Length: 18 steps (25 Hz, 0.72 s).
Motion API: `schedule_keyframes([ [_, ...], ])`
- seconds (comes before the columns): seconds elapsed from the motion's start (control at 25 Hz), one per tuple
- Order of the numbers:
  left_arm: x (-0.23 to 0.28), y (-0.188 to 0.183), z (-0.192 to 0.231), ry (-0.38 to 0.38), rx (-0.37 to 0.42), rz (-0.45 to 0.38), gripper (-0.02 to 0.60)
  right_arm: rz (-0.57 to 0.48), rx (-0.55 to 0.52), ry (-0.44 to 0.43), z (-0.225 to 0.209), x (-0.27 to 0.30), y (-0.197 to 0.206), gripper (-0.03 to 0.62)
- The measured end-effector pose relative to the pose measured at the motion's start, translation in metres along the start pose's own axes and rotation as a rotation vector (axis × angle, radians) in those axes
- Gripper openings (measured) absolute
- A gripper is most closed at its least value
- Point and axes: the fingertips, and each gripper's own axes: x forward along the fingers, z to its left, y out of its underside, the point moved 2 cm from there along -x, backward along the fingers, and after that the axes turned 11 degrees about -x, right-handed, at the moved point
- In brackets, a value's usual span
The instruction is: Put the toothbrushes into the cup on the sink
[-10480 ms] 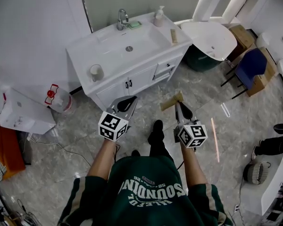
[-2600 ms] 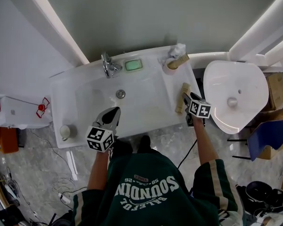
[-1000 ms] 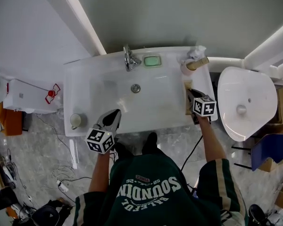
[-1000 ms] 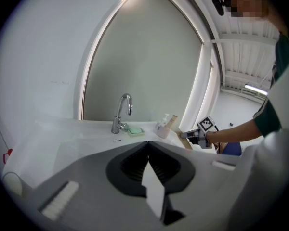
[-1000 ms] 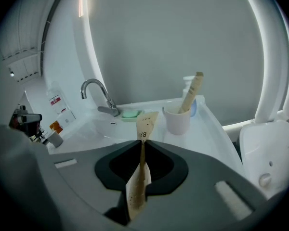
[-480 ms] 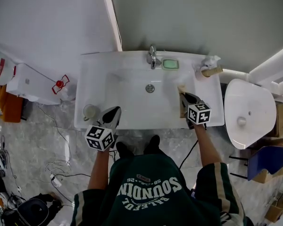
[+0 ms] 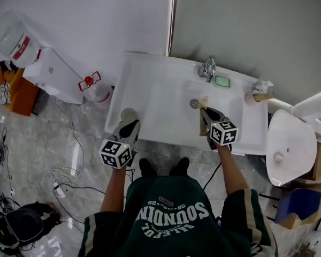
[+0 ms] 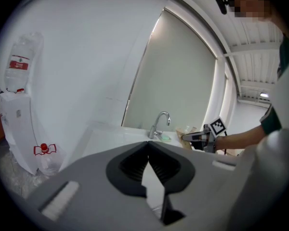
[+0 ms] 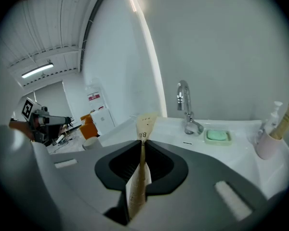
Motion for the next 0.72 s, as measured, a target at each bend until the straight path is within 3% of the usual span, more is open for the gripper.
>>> schedule_keyframes([
  [0.36, -0.056, 0.001, 0.056, -0.063, -0.036, -0.03, 0.051, -0.078, -0.033, -0.142, 0.104, 0.066, -0.05, 0.037],
  [0.72, -0.093, 0.005, 0.095, -0.097, -0.064, -0.05, 0.051, -0.263, -0.042, -0.281, 0.206, 0.119, -0.12, 0.036],
])
